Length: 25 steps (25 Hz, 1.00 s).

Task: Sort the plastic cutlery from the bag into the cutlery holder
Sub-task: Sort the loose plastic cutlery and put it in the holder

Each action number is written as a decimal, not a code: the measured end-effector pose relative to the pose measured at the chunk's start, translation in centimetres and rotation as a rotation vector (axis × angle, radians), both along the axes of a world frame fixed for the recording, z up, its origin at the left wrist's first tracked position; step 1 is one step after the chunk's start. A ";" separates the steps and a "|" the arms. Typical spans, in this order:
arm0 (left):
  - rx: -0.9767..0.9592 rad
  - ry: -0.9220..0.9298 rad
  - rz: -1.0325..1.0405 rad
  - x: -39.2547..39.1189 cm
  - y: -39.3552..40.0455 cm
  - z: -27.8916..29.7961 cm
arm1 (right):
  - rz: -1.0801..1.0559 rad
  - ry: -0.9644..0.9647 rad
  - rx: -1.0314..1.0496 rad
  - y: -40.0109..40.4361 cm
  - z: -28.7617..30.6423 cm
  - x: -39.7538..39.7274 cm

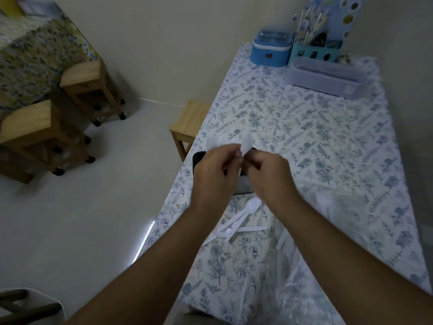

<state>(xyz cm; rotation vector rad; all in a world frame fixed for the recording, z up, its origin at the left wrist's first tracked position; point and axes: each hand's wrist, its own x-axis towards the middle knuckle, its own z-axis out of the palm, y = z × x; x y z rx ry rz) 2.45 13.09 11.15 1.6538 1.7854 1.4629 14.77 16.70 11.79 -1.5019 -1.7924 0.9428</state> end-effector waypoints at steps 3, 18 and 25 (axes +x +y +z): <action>-0.049 0.132 0.019 -0.5 1.8 -1.1 | -0.003 -0.039 0.025 1.9 -0.8 -0.9; -0.908 0.282 -0.057 -4.1 -11.2 -13.1 | -0.015 -0.062 -0.520 -8.9 -9.5 5.0; -0.918 0.129 -0.033 -3.7 -13.4 -13.4 | -0.151 0.207 -0.902 -12.5 -11.5 4.2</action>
